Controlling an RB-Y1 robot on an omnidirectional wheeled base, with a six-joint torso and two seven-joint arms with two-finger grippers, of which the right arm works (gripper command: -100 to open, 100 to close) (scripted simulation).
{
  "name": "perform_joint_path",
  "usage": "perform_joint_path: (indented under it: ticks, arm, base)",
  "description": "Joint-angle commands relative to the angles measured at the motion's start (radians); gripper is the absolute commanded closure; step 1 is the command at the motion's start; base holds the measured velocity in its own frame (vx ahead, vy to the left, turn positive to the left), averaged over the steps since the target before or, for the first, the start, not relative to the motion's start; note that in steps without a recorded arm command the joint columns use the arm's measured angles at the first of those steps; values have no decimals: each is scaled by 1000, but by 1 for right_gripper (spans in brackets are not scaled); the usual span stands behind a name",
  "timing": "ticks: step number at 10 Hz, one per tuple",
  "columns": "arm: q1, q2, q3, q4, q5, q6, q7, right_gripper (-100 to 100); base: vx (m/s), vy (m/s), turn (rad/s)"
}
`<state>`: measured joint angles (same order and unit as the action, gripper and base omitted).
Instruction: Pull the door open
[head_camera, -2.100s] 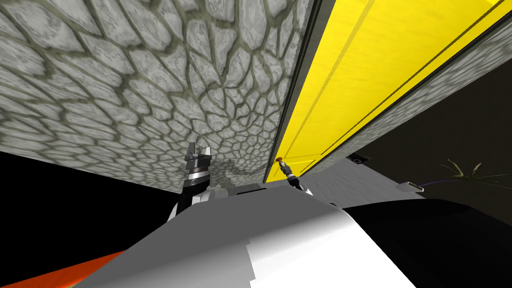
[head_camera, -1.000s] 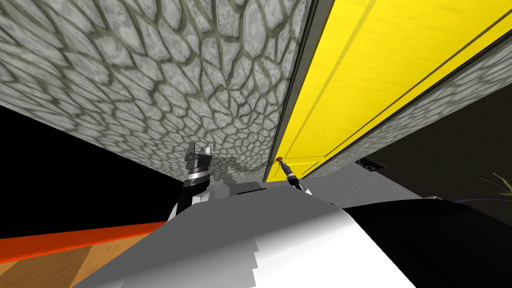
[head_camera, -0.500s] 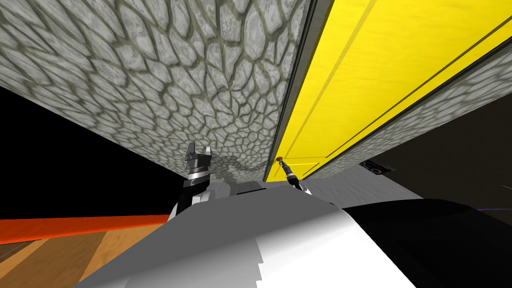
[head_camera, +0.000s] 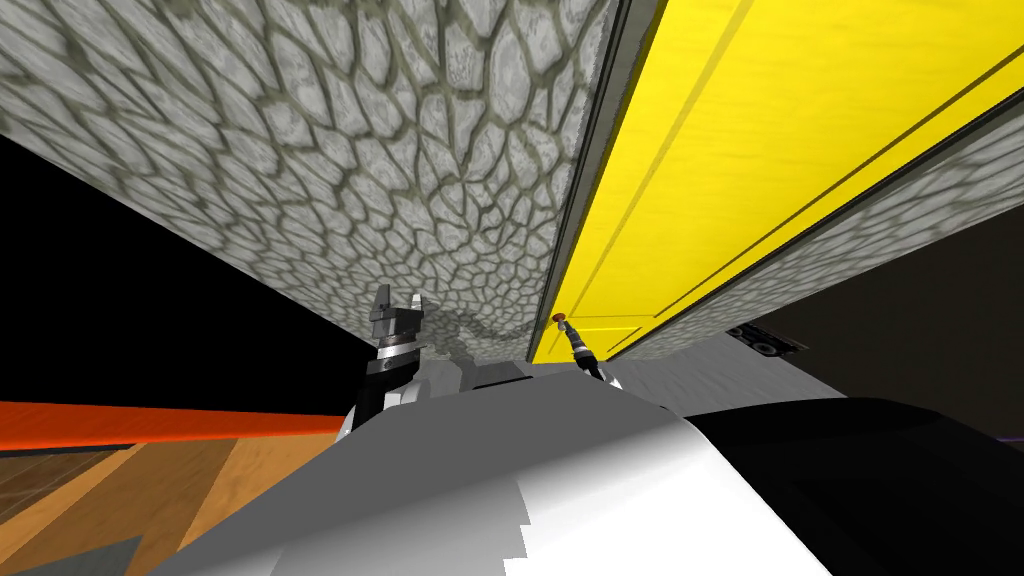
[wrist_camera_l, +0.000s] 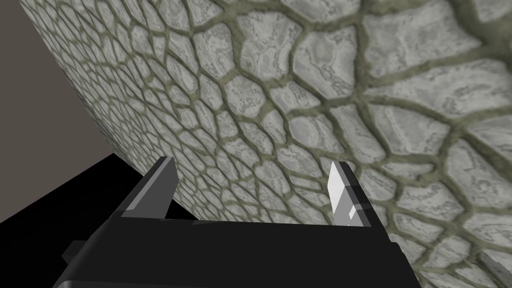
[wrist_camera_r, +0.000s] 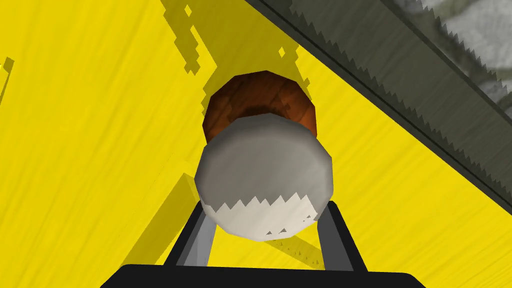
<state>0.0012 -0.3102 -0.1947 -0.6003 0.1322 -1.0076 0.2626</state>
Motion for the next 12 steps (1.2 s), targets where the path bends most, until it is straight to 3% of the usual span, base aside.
perform_joint_path:
  ticks: [1,12]
  arm:
    - [4,7,7,-6,-14,7,-50,100]
    - [6,16,21,-24,-103,36,-305,100]
  base:
    - [-39,-18,59]
    - [-39,-21,62]
